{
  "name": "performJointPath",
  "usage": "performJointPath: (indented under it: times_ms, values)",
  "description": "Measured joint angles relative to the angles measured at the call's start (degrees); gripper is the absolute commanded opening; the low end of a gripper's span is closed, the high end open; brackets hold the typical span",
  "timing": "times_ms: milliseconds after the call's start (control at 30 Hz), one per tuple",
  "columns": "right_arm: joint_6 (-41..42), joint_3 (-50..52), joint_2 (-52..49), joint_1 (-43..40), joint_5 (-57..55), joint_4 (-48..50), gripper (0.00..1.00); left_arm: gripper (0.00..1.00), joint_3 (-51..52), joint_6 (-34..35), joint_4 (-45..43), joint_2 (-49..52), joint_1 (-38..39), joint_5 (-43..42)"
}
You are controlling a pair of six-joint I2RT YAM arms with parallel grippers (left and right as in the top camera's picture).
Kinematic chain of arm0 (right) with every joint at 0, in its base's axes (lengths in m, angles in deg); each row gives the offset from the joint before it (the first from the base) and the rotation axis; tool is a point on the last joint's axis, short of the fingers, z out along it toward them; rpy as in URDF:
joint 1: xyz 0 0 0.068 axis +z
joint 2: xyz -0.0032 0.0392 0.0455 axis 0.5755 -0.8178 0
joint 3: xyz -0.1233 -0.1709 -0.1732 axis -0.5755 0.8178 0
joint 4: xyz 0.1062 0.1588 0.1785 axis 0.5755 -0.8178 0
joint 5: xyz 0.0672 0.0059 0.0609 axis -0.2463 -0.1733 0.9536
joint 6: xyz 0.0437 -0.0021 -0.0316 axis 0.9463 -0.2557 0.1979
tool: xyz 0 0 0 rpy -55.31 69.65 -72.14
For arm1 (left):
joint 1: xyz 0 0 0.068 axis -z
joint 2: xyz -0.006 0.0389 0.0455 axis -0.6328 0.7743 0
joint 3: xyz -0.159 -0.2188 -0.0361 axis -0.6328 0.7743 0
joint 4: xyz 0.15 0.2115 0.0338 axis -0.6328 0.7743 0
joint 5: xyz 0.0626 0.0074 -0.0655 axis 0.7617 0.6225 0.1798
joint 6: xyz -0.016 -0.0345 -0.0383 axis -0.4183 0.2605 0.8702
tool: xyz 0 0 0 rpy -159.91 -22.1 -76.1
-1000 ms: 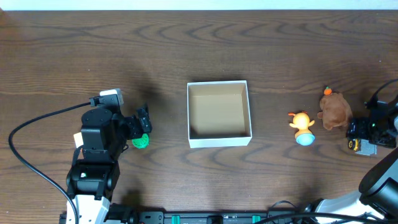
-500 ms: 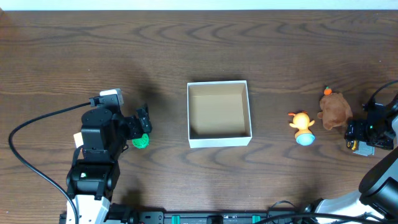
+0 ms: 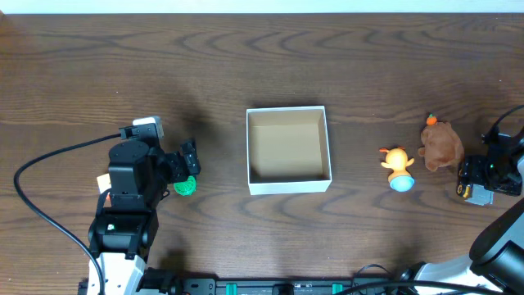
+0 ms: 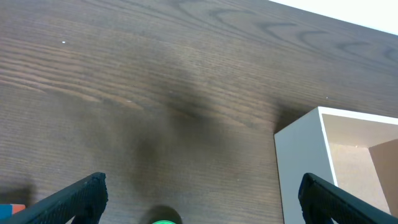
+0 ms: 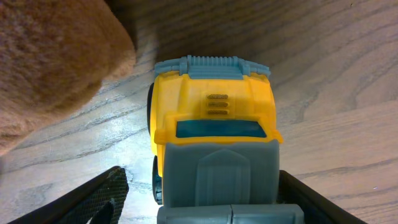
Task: Pack container
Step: 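Close the right gripper on the toy truck and lift it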
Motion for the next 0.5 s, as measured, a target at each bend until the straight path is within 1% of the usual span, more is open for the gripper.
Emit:
performJointPath:
  times_ms: [267,367,433,500]
  values:
    - [0.76,0.00,0.00,0.00,-0.13,0.02,0.63,0.98,0.00,0.00,0.00,0.11,0.00,0.00]
    - [0.92,0.00,0.00,0.00,-0.13,0.04,0.61,0.98,0.00,0.00,0.00,0.11,0.00,0.00]
    - [0.92,0.00,0.00,0.00,-0.13,0.04,0.57,0.98,0.00,0.00,0.00,0.11,0.00,0.00]
    - [0.96,0.00,0.00,0.00,-0.17,0.04,0.56,0.98,0.00,0.00,0.02,0.11,0.00,0.00]
